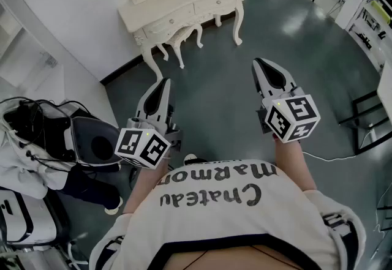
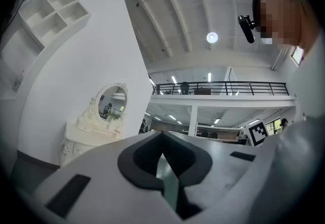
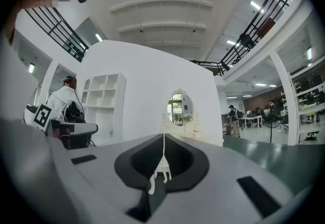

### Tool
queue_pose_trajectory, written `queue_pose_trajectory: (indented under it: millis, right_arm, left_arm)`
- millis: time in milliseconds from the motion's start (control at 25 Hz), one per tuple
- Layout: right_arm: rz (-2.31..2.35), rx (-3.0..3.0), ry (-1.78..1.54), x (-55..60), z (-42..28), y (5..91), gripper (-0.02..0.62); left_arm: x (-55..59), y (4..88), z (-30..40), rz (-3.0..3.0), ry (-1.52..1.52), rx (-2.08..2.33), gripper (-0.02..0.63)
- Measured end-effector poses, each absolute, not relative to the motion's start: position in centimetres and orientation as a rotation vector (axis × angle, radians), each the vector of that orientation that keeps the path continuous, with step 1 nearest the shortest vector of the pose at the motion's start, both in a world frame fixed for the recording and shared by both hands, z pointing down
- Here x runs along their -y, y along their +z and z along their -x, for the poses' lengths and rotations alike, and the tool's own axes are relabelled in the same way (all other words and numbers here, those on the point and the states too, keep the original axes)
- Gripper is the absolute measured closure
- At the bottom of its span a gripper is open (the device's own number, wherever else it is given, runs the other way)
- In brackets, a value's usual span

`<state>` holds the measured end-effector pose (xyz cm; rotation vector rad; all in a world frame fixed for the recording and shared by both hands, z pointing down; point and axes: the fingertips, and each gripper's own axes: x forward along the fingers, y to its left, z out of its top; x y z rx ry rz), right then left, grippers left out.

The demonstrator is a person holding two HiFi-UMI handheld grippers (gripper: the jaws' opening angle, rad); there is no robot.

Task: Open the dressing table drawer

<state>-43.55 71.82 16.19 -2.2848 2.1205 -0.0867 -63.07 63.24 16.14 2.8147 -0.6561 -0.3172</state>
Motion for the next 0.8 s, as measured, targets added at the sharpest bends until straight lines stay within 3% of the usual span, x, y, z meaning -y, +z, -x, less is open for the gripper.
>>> queue_pose_trajectory:
  millis: [520,800]
  right_arm:
    - [2.331,-2.163,-0.133,-69.3,43.5,18.9,0.565]
    - [2.254,-2.081,-0.329,-64.8,40.7,21.2,0.565]
  left_arm:
    - [-60.9,18.0,62.9,-2.760,-0.267,0.651,0.583]
    - [-56.4,21.2,58.4,-2.657,-0.197,0.513,0.583]
